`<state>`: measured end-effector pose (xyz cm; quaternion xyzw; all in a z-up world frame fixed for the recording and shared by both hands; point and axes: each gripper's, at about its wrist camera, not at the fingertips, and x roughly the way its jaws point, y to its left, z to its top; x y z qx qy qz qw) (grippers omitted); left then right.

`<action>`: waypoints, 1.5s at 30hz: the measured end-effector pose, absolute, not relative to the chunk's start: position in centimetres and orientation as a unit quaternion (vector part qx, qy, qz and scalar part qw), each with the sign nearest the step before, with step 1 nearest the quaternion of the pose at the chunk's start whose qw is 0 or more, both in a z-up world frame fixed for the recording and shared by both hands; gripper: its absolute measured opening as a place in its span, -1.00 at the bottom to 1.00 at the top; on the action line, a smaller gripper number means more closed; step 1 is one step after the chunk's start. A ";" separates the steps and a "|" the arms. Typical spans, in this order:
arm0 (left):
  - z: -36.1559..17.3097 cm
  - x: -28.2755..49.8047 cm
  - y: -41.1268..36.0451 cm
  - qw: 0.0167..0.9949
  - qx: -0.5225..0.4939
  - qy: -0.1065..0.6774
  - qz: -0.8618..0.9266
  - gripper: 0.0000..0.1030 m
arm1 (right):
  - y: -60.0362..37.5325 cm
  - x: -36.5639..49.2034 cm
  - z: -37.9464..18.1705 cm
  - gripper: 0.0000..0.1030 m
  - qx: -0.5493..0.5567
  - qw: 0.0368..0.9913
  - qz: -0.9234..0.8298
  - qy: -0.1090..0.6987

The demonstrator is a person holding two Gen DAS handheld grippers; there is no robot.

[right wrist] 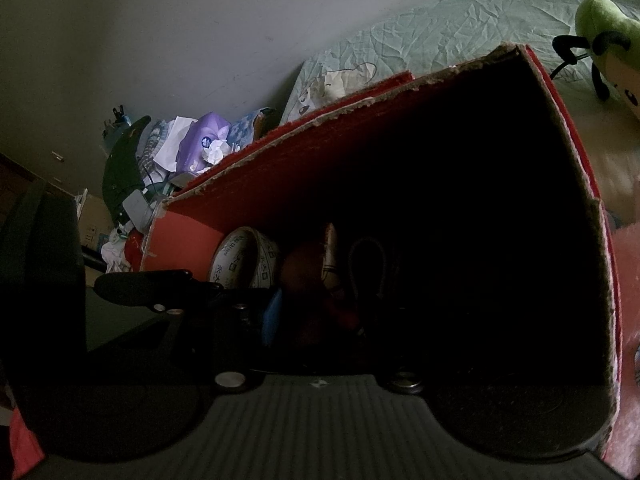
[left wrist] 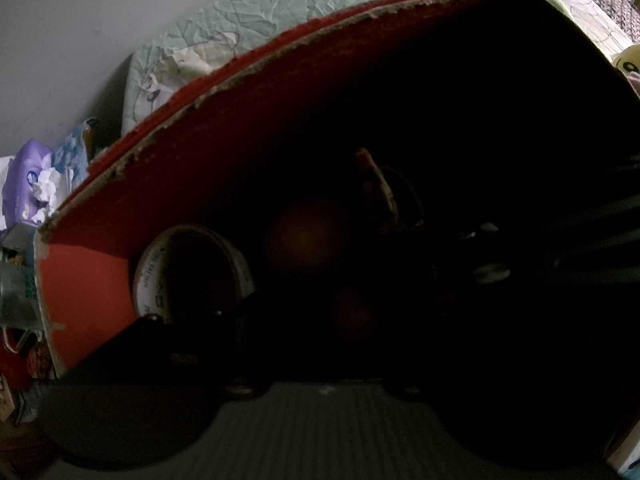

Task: Organize objects
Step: 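Hold the slippers down inside the red box with the right gripper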

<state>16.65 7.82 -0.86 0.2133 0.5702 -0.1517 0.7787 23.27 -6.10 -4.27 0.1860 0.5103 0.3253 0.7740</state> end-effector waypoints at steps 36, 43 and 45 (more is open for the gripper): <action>0.2 12.5 11.9 0.777 0.221 0.568 -0.156 0.46 | -5.5 23.3 -4.3 -0.12 0.172 0.776 0.312 0.520; 0.5 9.7 13.6 0.777 0.225 0.567 -0.155 0.47 | -5.5 23.2 -4.3 -0.12 0.168 0.779 0.309 0.518; 0.6 8.9 14.1 0.777 0.225 0.567 -0.156 0.47 | -5.5 23.2 -4.3 -0.12 0.167 0.782 0.308 0.516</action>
